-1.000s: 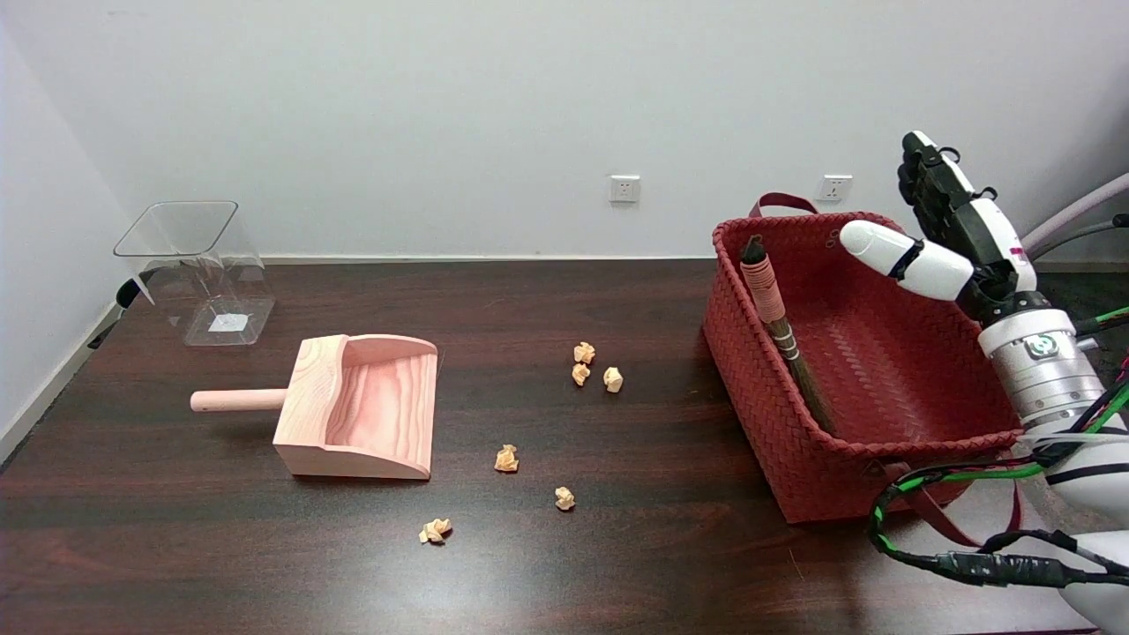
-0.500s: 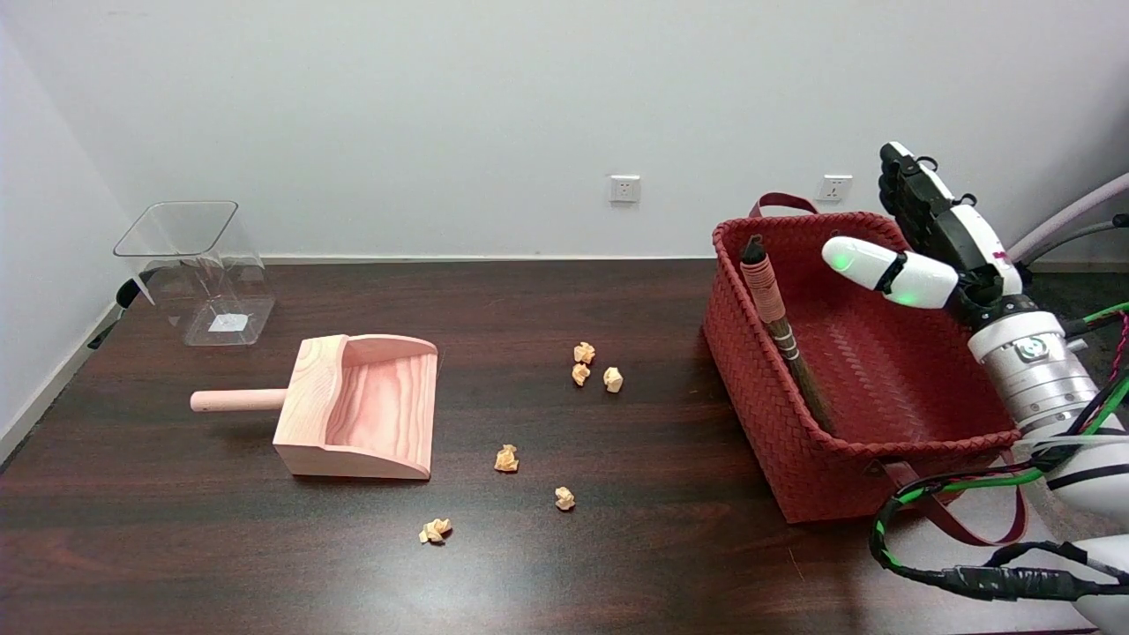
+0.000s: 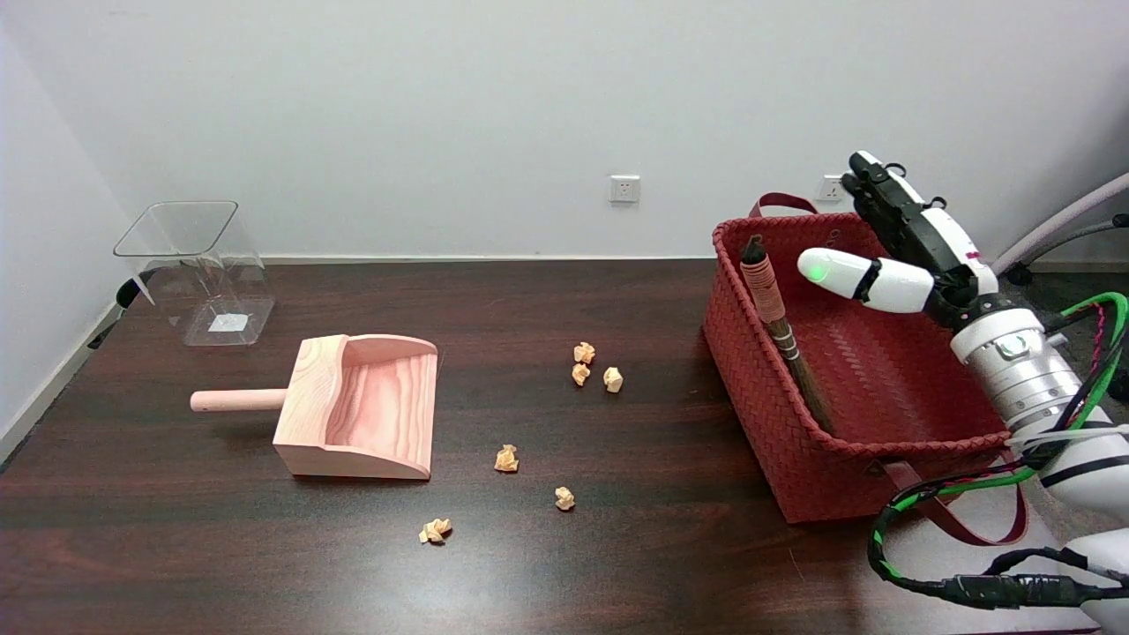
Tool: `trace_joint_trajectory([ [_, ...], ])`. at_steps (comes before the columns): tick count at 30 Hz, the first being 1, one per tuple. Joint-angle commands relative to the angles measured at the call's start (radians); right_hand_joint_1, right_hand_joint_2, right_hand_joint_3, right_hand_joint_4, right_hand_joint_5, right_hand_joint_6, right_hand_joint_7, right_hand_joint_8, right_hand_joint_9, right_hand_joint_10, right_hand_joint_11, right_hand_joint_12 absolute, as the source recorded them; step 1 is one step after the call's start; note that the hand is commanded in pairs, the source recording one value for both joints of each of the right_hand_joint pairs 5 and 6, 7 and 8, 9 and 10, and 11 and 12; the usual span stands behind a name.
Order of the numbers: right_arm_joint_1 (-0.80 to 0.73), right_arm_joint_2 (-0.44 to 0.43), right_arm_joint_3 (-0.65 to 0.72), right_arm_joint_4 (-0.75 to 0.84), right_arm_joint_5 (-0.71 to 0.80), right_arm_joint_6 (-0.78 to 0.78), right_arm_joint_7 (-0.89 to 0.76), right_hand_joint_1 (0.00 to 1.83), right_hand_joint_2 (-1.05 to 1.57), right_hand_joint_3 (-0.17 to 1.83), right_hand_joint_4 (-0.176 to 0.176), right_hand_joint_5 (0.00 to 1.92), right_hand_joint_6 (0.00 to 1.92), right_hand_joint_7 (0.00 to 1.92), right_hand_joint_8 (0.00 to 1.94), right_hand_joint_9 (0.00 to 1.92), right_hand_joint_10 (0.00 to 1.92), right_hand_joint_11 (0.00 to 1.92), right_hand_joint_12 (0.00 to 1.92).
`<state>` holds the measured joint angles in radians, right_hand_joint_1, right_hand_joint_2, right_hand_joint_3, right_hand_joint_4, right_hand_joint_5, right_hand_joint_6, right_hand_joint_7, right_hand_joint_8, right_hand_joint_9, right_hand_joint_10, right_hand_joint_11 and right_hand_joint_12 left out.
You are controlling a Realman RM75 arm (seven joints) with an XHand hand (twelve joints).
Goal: Pick up the broom by its handle.
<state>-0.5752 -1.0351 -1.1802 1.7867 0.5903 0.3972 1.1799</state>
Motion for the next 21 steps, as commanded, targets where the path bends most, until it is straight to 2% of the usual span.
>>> trace_joint_trajectory([
  [1, 0.038, 0.033, -0.044, 0.026, -0.042, -0.105, 0.003, 0.86, 0.44, 0.21, 0.000, 0.04, 0.04, 0.18, 0.18, 0.04, 0.04, 0.04, 0.04],
  [21, 0.099, 0.062, -0.138, -0.026, -0.034, -0.134, 0.004, 0.85, 0.44, 0.21, 0.000, 0.05, 0.05, 0.22, 0.22, 0.05, 0.05, 0.05, 0.05],
])
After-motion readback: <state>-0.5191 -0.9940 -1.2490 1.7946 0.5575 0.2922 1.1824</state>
